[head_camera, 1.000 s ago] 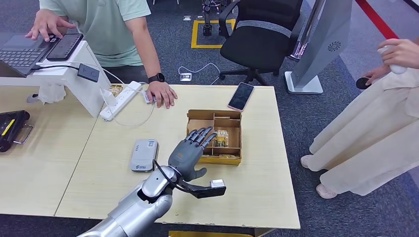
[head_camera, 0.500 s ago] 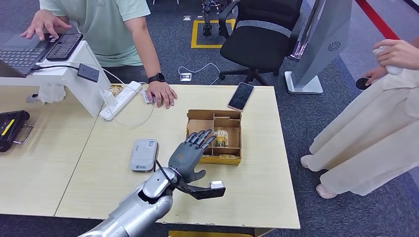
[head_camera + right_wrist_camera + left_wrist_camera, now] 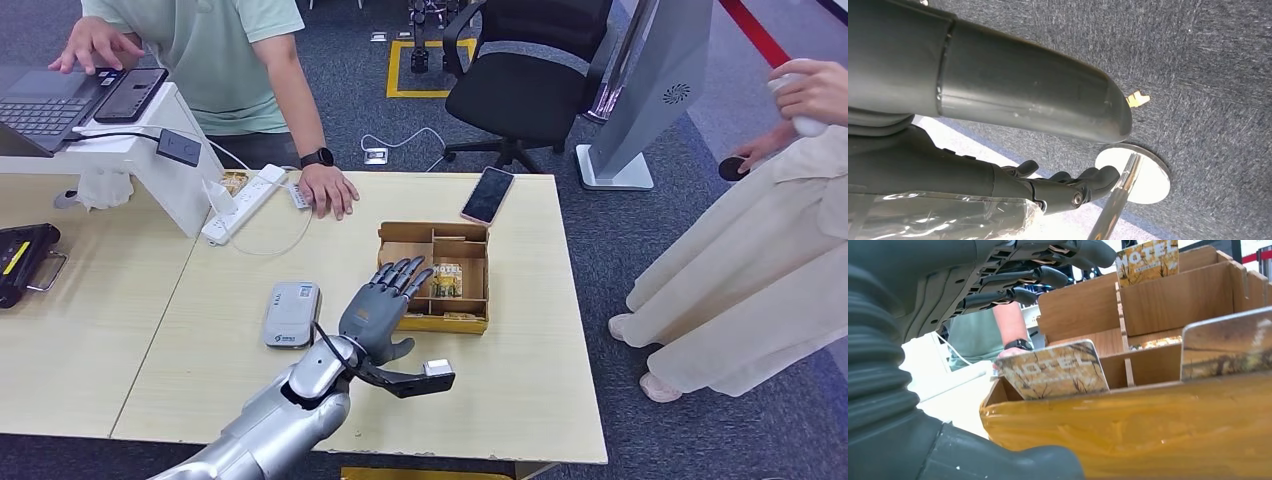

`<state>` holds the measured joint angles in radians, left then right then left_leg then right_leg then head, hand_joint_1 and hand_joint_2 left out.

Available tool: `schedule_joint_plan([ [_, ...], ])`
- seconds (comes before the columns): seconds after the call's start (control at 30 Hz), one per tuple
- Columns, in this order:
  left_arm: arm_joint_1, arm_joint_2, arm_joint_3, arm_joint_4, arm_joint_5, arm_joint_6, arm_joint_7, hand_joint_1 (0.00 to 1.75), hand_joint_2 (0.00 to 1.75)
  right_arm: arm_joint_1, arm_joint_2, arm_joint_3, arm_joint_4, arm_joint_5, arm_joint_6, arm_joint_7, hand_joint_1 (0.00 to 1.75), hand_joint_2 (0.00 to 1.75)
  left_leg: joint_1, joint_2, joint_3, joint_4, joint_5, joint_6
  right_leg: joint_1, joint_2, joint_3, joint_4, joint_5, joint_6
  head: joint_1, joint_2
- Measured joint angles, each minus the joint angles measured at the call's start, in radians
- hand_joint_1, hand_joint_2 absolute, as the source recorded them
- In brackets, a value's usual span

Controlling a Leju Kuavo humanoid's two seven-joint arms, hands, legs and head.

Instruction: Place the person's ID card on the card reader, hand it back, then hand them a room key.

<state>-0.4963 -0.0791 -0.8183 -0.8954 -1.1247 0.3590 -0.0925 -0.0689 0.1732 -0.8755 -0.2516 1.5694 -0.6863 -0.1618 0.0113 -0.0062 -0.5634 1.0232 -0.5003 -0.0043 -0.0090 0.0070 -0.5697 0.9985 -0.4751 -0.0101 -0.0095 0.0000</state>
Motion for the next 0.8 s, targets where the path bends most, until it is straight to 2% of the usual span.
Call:
schedule_joint_plan([
  [0.03,-0.001,0.000,0.002,-0.001,0.001,0.001,-0.001,0.00,0.00,0.000,0.000,0.000,0.000,-0.003,0.000,0.000,0.00,0.00,0.000,0.000,0.000,0.000,0.000,0.000,0.000,0.000,0.000,0.000,0.000,0.000,0.000,0.000],
  [0.1,-0.002,0.000,0.005,-0.004,0.004,0.000,-0.002,0.00,0.00,0.000,0.000,0.000,0.001,-0.008,0.000,0.000,0.00,0.00,0.000,0.000,0.000,0.000,0.000,0.000,0.000,0.000,0.000,0.000,0.000,0.000,0.000,0.000],
  [0.23,-0.006,0.000,0.012,-0.019,0.013,-0.003,-0.007,0.00,1.75,0.000,0.000,0.001,0.003,-0.009,0.000,-0.002,0.00,0.00,0.000,0.000,0.000,0.000,0.000,0.000,0.000,0.000,0.000,0.000,0.000,0.000,0.000,0.000],
  [0.8,-0.015,0.012,0.022,-0.039,0.004,-0.012,-0.003,0.00,1.75,0.001,0.000,0.001,0.004,-0.012,0.000,-0.002,0.00,0.00,0.000,0.000,0.000,0.000,0.000,0.000,0.000,0.000,0.000,0.000,0.000,0.000,0.000,0.000],
])
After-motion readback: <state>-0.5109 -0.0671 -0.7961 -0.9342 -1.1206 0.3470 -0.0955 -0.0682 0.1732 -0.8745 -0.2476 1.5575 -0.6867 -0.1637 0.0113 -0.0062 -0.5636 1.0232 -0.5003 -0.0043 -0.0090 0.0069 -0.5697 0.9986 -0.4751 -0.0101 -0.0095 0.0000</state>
